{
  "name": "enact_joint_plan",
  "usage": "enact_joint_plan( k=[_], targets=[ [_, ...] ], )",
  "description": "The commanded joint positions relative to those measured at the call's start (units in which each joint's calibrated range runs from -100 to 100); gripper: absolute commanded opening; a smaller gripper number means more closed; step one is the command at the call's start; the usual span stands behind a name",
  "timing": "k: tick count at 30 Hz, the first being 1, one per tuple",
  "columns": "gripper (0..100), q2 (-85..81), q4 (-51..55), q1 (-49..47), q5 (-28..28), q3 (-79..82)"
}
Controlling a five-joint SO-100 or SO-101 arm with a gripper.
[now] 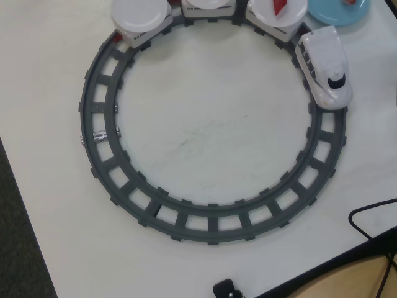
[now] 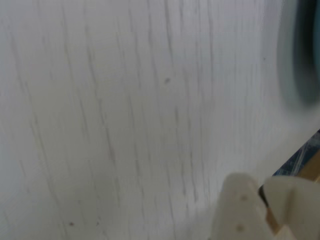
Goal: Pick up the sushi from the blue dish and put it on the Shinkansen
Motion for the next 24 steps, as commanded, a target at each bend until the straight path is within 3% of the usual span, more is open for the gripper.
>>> enact_joint_plan(
  k=[1,24],
  targets=[
    [1,-4.98,0.60,0.16,0.17,1.54],
    [2,-4.98,0.77,-0.46,-0.09,1.54]
  ],
)
